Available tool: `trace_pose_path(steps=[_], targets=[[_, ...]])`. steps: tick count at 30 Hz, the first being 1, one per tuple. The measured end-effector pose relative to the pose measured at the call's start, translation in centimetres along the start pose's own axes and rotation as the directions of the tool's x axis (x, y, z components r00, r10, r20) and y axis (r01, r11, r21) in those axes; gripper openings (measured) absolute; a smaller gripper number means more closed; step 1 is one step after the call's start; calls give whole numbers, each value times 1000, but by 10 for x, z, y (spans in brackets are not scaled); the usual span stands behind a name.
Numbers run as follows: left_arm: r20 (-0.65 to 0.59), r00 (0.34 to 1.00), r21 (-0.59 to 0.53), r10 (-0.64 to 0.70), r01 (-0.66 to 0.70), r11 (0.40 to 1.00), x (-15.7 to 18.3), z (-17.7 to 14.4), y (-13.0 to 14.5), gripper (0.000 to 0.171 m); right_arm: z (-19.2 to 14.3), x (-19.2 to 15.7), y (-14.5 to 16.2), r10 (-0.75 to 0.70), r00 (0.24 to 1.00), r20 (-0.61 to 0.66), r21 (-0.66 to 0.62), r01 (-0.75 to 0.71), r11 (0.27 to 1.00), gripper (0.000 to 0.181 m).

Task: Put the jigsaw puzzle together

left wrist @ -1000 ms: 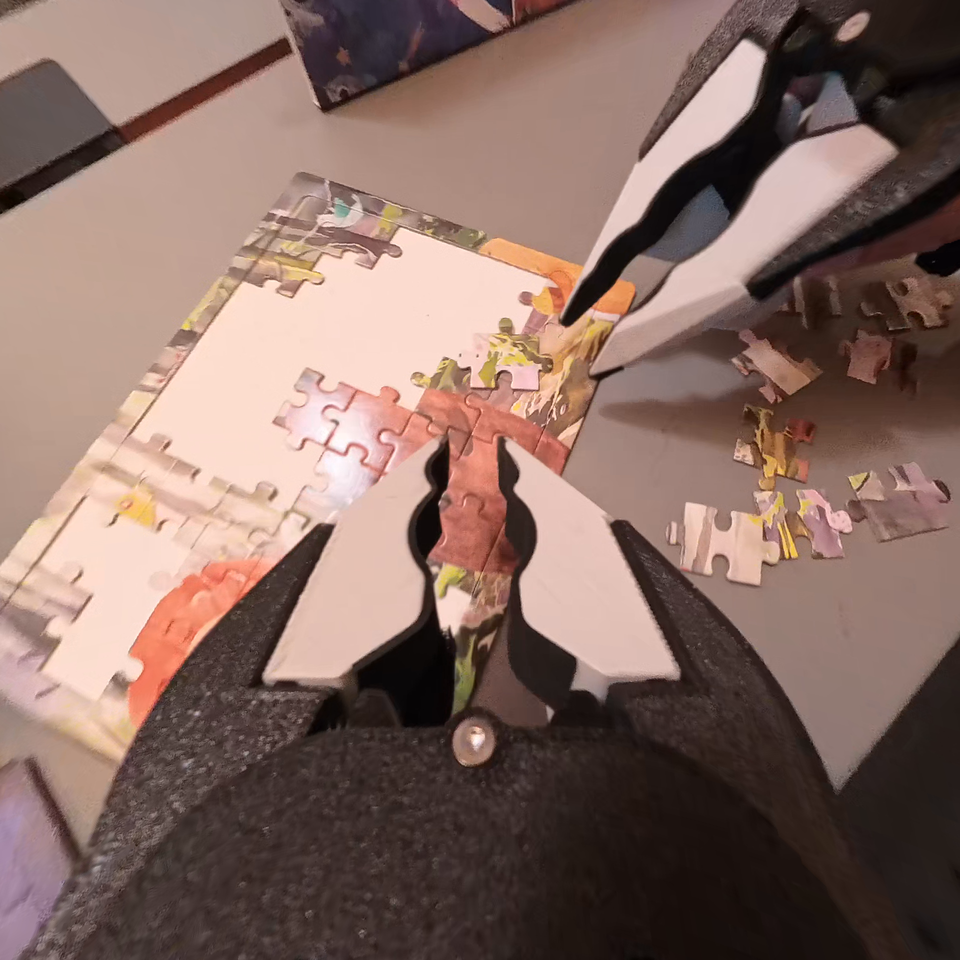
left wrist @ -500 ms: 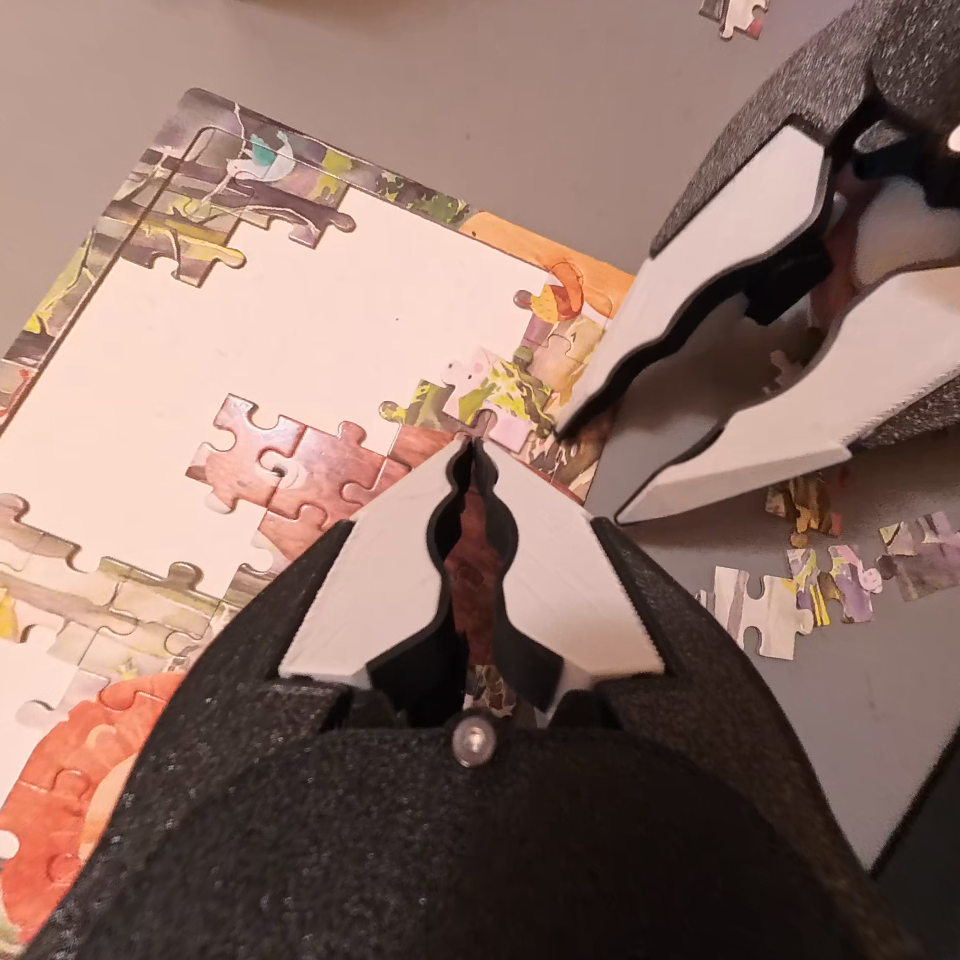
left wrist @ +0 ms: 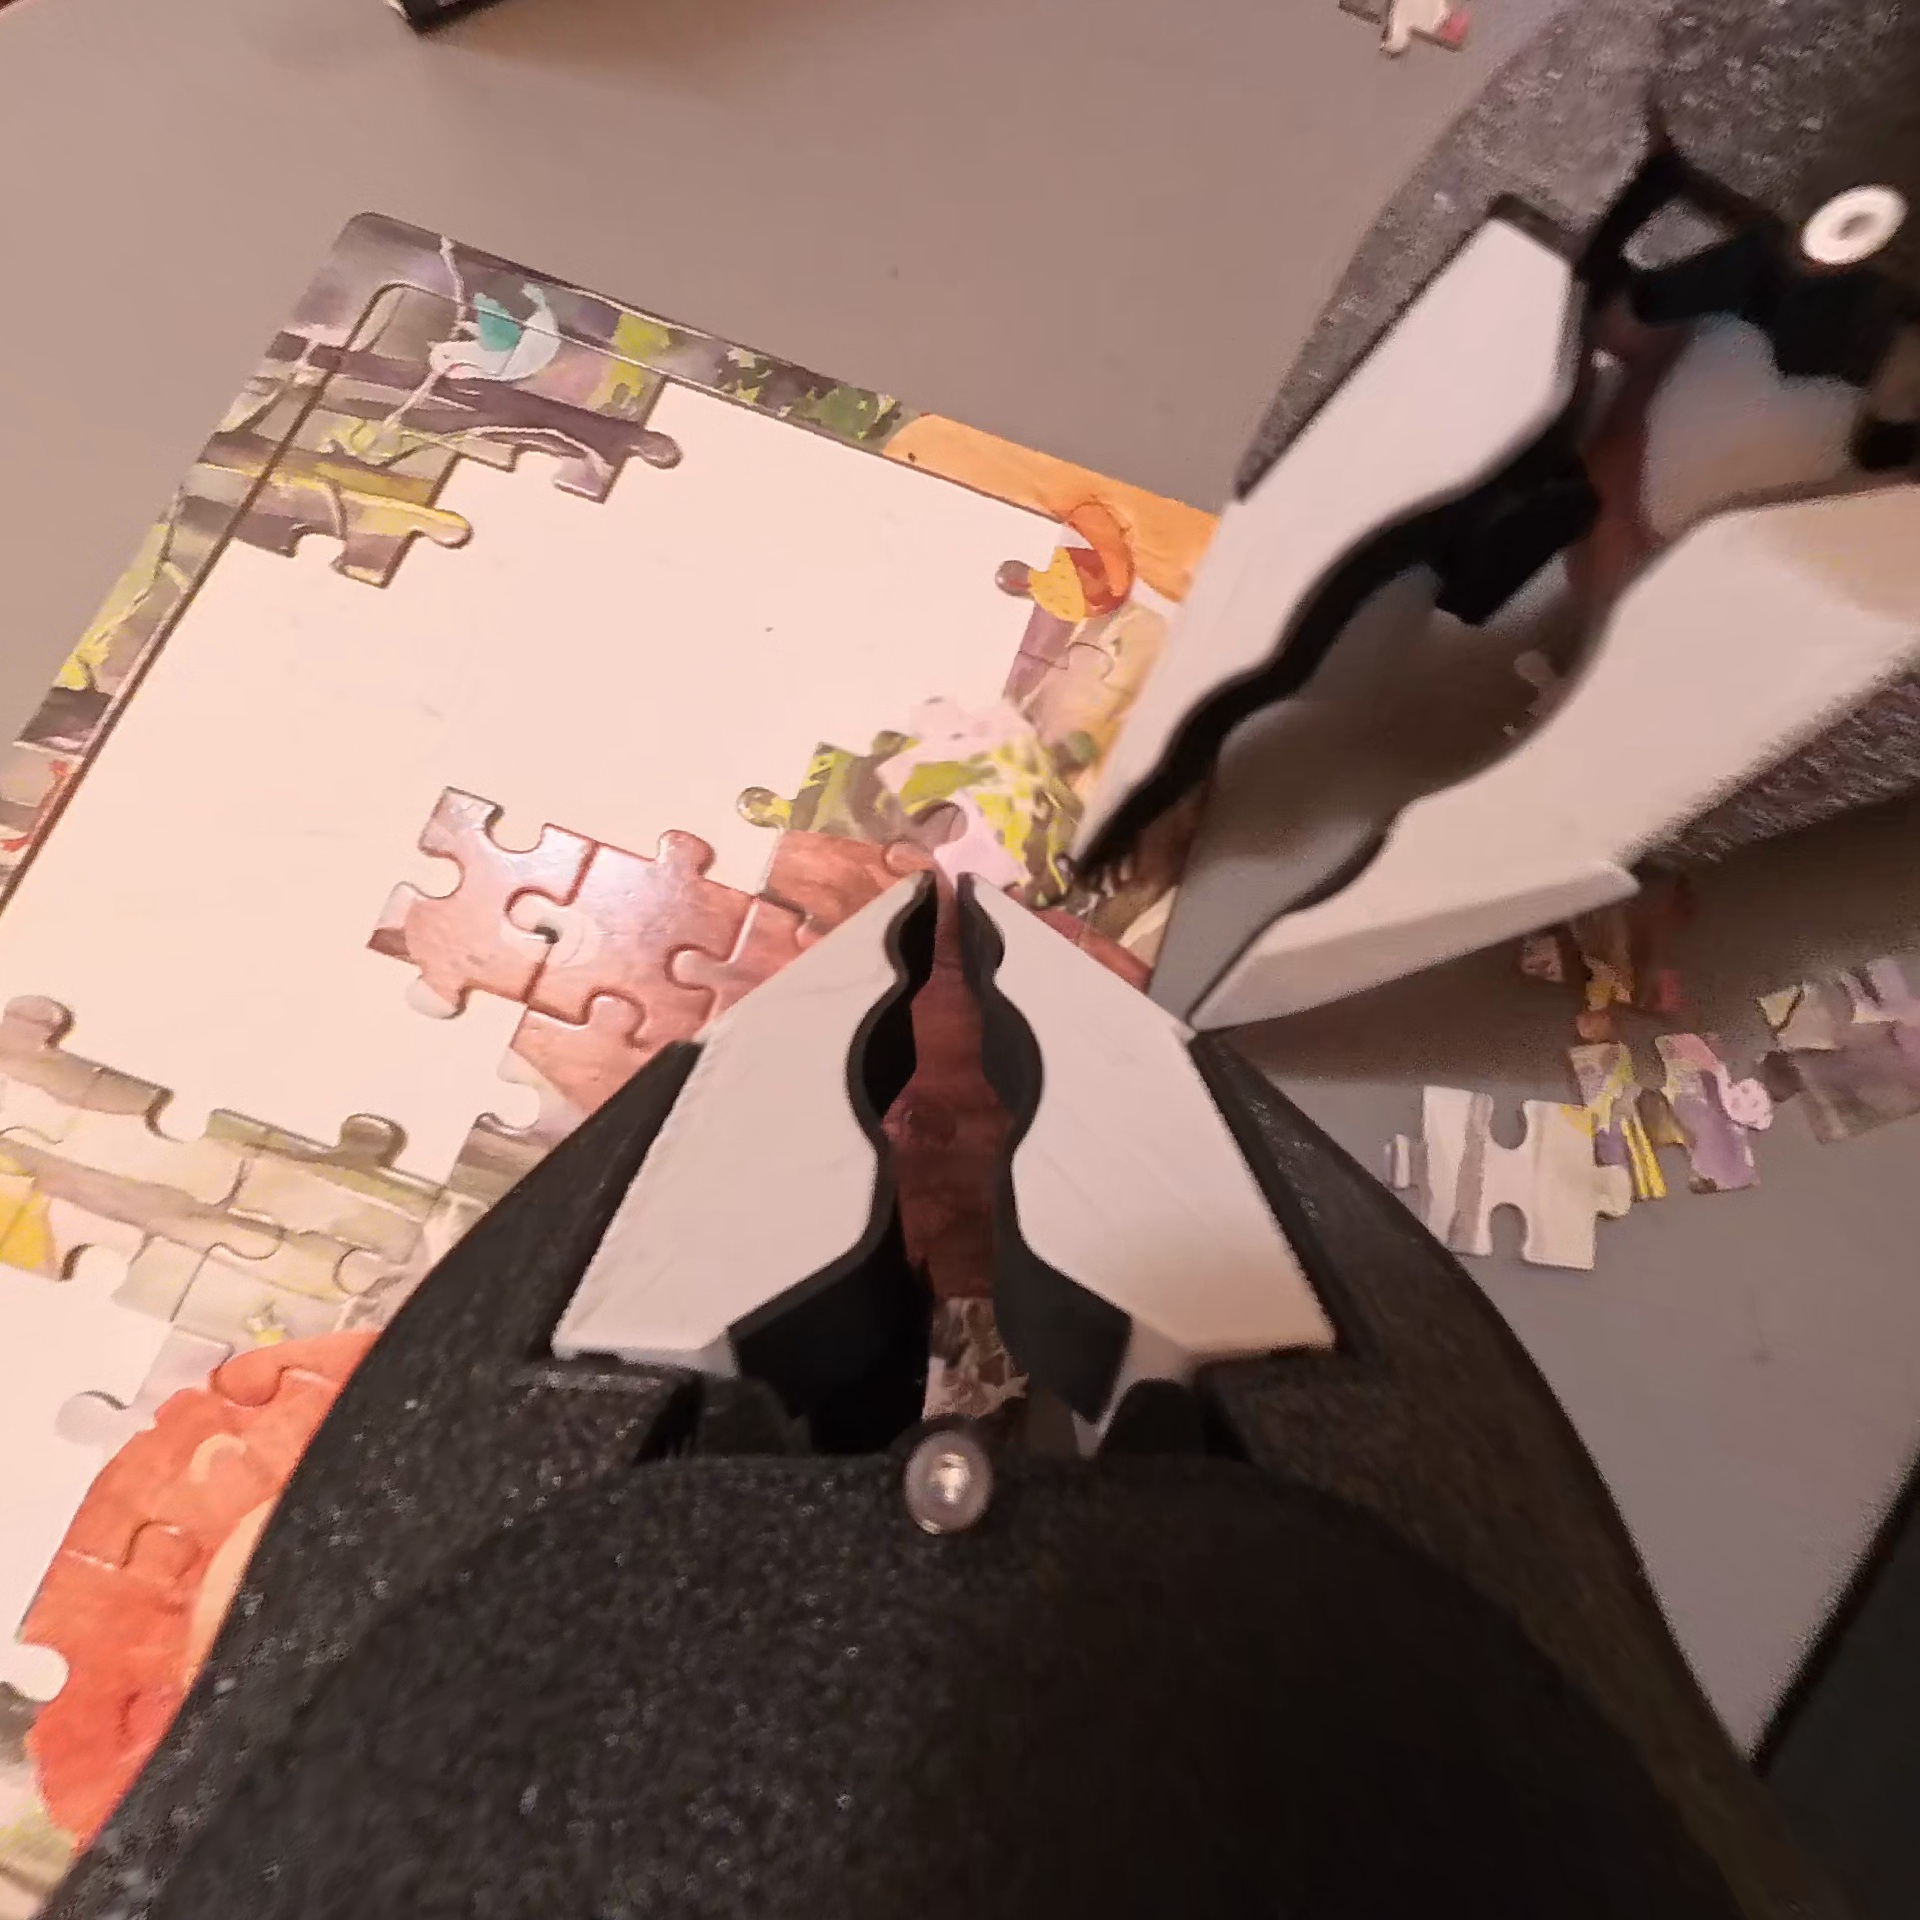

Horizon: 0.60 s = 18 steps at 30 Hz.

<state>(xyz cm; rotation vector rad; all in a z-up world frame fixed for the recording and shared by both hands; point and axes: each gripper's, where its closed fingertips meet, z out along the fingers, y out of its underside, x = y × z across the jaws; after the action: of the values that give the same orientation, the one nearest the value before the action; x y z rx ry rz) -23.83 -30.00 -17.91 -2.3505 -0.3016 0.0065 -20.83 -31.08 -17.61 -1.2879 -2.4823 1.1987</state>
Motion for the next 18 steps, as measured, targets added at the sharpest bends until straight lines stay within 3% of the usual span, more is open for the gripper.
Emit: trace_pose_path(steps=[3, 6, 18], targets=[[23, 999, 11, -24, 24, 1000, -8, -3, 0, 3, -5, 6, -7, -29, 999, -43, 37, 31, 999, 33], [1, 1000, 23, -19, 19, 1000, -4, -6, -2, 3, -13, 18, -9, 39, 998, -44, 71, -36, 997, 33], [35, 999, 16, 4, -5, 1000, -9, -5, 1, 3, -5, 9, -3, -15, 999, -49, 22, 16, 1000, 29]])
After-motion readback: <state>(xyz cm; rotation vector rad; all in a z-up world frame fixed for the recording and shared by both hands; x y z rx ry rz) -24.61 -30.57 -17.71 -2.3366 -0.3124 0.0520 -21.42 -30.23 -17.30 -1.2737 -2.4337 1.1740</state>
